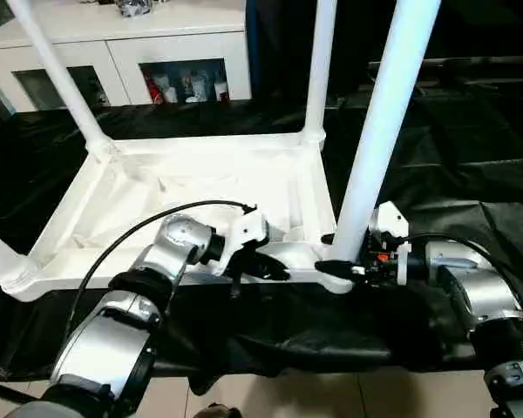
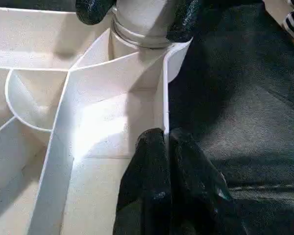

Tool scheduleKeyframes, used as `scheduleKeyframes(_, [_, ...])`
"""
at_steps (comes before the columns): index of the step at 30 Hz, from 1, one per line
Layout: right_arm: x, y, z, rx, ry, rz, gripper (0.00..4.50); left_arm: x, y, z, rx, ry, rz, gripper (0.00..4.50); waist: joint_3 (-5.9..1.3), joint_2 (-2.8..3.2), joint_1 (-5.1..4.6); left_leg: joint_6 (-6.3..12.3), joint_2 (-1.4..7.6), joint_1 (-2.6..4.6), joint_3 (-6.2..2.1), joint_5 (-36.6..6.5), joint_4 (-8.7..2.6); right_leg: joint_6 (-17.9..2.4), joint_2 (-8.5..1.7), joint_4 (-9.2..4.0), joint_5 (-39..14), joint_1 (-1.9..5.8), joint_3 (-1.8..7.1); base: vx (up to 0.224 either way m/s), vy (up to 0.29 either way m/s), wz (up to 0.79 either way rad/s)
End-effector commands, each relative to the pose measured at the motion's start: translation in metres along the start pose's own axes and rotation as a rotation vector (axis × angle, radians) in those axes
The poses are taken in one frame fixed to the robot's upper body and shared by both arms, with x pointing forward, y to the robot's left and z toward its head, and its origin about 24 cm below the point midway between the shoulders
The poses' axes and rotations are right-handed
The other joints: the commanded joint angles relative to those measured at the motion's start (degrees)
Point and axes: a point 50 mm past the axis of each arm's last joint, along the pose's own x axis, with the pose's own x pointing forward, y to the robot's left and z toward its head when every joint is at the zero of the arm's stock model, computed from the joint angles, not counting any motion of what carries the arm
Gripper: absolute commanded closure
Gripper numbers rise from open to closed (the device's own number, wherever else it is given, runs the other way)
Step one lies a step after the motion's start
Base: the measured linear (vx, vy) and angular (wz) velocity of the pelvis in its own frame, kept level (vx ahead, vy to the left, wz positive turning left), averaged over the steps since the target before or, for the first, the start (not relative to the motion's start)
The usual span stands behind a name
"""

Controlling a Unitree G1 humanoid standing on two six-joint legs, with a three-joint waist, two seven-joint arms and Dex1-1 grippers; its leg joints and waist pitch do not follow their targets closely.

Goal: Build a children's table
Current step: Rotate leg to tighten

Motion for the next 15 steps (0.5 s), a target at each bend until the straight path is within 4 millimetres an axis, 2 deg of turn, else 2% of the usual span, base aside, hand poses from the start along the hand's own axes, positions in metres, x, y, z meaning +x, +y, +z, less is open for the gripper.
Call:
scheduleKeyframes(1, [0.005, 0.005, -0.002, 0.009, 0.021, 0.047, 2.13, -0.001, -0.001, 0.006, 0.01, -0.049, -0.023, 4.5, -3.63, -1.67, 0.13, 5.56, 3.62, 1.56, -1.96, -15.1, -3.71, -15.0, -3.18, -4.02, -11.4, 2.28, 1.91, 0.0, 0.0, 0.0])
scheduleKeyframes(4, [0.007, 0.008, -0.003, 0.024, 0.021, 0.059, 2.15, 0.0, 0.0, 0.006, 0.007, -0.054, -0.01, 4.5, -3.68, -1.7, 0.19, 5.6, 3.62, 1.55, -1.96, -14.5, -3.65, -14.7, -3.17, -3.98, -11.4, 2.27, 1.94, 0.0, 0.0, 0.0])
scheduleKeyframes(7, [0.011, 0.006, -0.008, 0.039, 0.022, -0.007, 2.16, 0.004, 0.006, 0.009, 0.004, -0.05, 0.09, 4.5, -3.59, -1.68, 0.18, 5.17, 3.59, 1.59, -1.98, -15.0, -3.69, -14.5, -3.16, -4.14, -12.5, 2.19, 1.91, 0.0, 0.0, 0.0])
scheduleKeyframes(8, [0.013, 0.002, -0.011, 0.046, 0.031, -0.072, 2.16, 0.006, 0.01, 0.01, -0.006, -0.039, 0.149, 4.5, -3.59, -1.44, 0.07, 4.52, 3.69, 1.61, -2.06, -15.3, -3.8, -14.3, -3.1, -4.07, -13.0, 2.01, 1.95, 0.0, 0.0, 0.0])
scheduleKeyframes(10, [0.018, -0.007, -0.016, 0.068, 0.05, -0.22, 2.16, 0.009, 0.017, 0.014, -0.024, -0.037, 0.245, 4.5, -3.52, -1.57, -0.11, 3.81, 3.53, 1.68, -2.01, -16.2, -3.82, -14.1, -3.04, -4.22, -14.0, 1.95, 1.91, 0.0, 0.0, 0.0])
scheduleKeyframes(11, [0.021, -0.015, -0.02, 0.092, 0.059, -0.337, 2.16, 0.013, 0.022, 0.018, -0.038, -0.043, 0.308, 4.5, -3.43, -1.39, -0.63, 1.77, 3.36, 1.84, -2.18, -18.1, -4.0, -13.6, -3.16, -4.4, -17.2, 1.75, 1.92, 0.0, 0.0, 0.0])
scheduleKeyframes(14, [0.027, -0.022, -0.023, 0.161, 0.03, -0.499, 2.24, 0.019, 0.027, 0.023, -0.047, -0.041, 0.393, 4.5, -3.3, -1.58, -1.18, 0.75, 3.29, 1.85, -2.42, -19.9, -4.27, -12.1, -3.07, -4.76, -19.5, 1.98, 1.86, 0.0, 0.0, 0.0])
scheduleKeyframes(15, [0.03, -0.024, -0.025, 0.189, 0.019, -0.564, 2.38, 0.022, 0.029, 0.026, -0.055, -0.041, 0.429, 4.5, -3.38, -1.32, -1.45, 0.58, 3.27, 2.12, -2.3, -20.7, -4.29, -12.2, -2.91, -4.88, -18.4, 1.6, 2.04, 0.0, 0.0, 0.0])
